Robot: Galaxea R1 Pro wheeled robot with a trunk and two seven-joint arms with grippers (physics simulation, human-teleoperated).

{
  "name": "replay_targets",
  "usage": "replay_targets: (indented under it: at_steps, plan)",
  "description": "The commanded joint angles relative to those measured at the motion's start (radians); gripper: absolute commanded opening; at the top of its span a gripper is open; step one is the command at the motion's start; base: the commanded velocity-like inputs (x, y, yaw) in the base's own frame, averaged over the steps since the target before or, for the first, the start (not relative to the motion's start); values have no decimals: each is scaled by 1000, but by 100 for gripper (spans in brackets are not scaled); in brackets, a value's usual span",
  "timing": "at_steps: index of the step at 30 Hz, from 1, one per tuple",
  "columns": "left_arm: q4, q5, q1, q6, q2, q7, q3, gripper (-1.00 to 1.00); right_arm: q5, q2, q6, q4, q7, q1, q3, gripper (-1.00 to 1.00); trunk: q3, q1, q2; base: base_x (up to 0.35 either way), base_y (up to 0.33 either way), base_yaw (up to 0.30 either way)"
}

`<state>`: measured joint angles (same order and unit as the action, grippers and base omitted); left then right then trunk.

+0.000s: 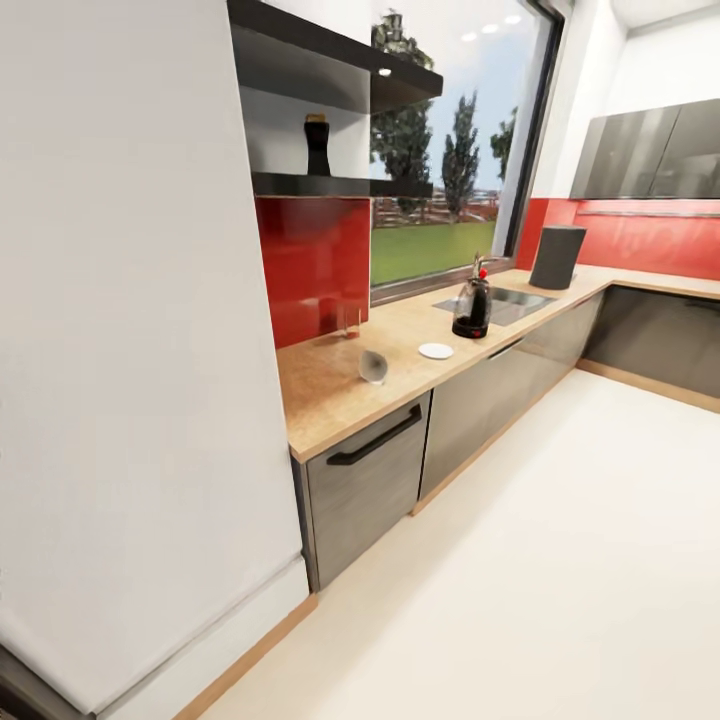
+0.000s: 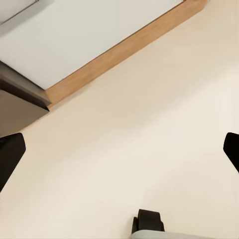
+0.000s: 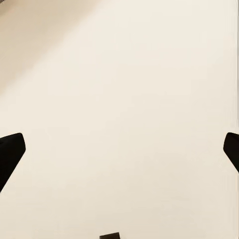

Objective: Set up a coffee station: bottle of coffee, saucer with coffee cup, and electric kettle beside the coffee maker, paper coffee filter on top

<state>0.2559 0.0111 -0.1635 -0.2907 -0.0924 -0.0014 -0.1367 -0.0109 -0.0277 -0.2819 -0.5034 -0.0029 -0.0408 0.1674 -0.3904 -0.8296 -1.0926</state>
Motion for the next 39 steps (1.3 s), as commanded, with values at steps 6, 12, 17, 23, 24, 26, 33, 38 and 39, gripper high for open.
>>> replay_targets:
  at_steps: [6,12,17,23,24,26,33,38,39]
  plan:
    - [-1,1,-1,-3,-1,0,-1,100,-1,0,-3,2,0,-1,4,100,18,23,42,0,0,0]
    - [-1,1,0,-3,-2,0,-1,100,-1,0,-3,2,0,-1,4,100,37,46,84,0,0,0]
    - [-1,1,1,-4,-1,0,-1,100,-1,0,-3,2,0,-1,4,100,52,65,119,0,0,0]
    - [-1,1,1,-4,-1,0,-1,100,-1,0,-3,2,0,-1,4,100,71,88,161,0,0,0]
    - [0,1,1,-4,-1,0,-1,100,-1,0,-3,2,0,-1,4,100,74,92,168,0,0,0]
    - [-1,1,1,-4,-1,0,-1,100,-1,0,-3,2,0,-1,4,100,81,100,182,0,0,0]
    - [0,1,1,-4,-1,0,-1,100,-1,0,-3,2,-1,-1,4,100,102,127,231,0,0,0]
    - [-1,1,1,-4,-1,0,-1,100,-1,0,-3,2,-1,-1,4,100,118,146,266,0,0,0]
    - [-1,1,1,-4,-1,0,-1,100,-1,0,-3,2,-1,-1,4,100,121,150,273,0,0,0]
